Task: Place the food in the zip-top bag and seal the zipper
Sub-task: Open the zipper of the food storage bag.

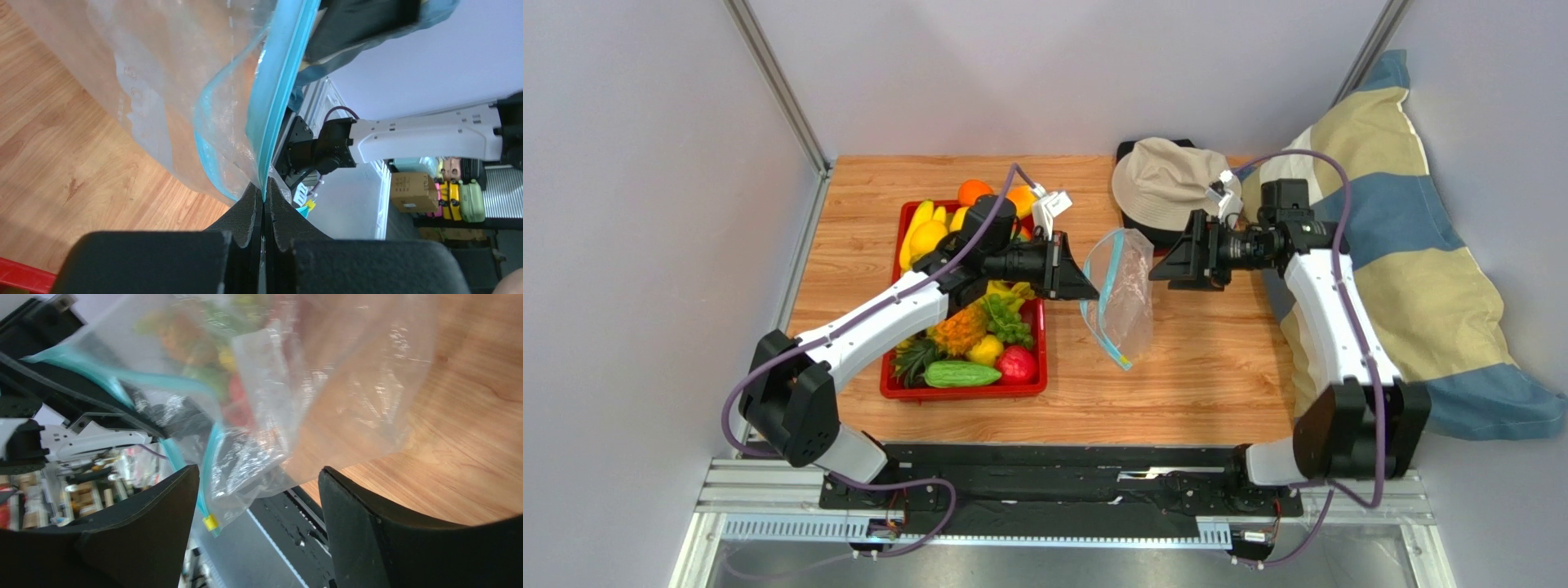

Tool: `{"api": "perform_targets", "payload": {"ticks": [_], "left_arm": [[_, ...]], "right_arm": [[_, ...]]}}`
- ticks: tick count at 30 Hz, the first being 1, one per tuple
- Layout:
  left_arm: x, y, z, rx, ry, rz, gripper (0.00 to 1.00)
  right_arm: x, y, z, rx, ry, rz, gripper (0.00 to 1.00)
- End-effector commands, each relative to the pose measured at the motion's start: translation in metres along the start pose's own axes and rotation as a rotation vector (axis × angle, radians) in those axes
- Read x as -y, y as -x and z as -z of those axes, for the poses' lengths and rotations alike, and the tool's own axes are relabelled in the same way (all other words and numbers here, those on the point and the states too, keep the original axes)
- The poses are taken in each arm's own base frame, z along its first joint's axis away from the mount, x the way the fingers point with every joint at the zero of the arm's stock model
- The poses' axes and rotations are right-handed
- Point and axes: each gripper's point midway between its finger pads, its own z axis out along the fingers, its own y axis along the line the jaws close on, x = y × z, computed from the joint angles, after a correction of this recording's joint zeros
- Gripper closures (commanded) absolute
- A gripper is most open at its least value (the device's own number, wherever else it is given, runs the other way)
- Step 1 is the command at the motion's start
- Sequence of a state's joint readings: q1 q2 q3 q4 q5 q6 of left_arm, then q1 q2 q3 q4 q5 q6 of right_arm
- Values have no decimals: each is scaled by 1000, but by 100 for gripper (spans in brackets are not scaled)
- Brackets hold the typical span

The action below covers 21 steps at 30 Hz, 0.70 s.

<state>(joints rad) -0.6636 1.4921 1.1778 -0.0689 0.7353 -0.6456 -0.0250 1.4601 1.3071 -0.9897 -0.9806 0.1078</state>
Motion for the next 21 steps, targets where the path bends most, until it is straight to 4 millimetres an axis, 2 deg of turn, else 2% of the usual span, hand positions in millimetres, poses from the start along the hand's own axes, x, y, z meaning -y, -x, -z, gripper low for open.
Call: {"api": "perform_targets", "payload": {"ticks": [1,2,3,4,10,13,15,16,18,19,21], "left_arm": [[-2,8,-7,26,8,27,100],[-1,9,-7,28,5,38,100],[-1,9,-8,25,-1,44,100],[1,10,-8,30,-10,42,100],[12,17,-7,59,-64,0,100],[10,17,-10,47,-61,5,100],[6,16,-13,39,-51,16,100],[6,17,-13,39,-51,18,100],[5,16,-15,35,-40,17,100],[6,19,-15,40,-33,3,100],[2,17,-18,29,-7,16,100]], "right_arm": [[-42,14,13,169,-45,177,30],[-48,20,13,205,-41,205,32],[-57,15,10,204,-31,242,33],[-56,15,8,203,-47,262,35],[-43,-17,-2,113,-86,271,37],[-48,-10,-2,175,-92,275,45],[-53,3,-2,244,-111,299,48],[-49,13,0,295,-163,283,49],[-57,25,0,349,-187,297,49],[-55,34,2,385,-232,281,45],[-67,40,-3,398,-236,293,40]]}}
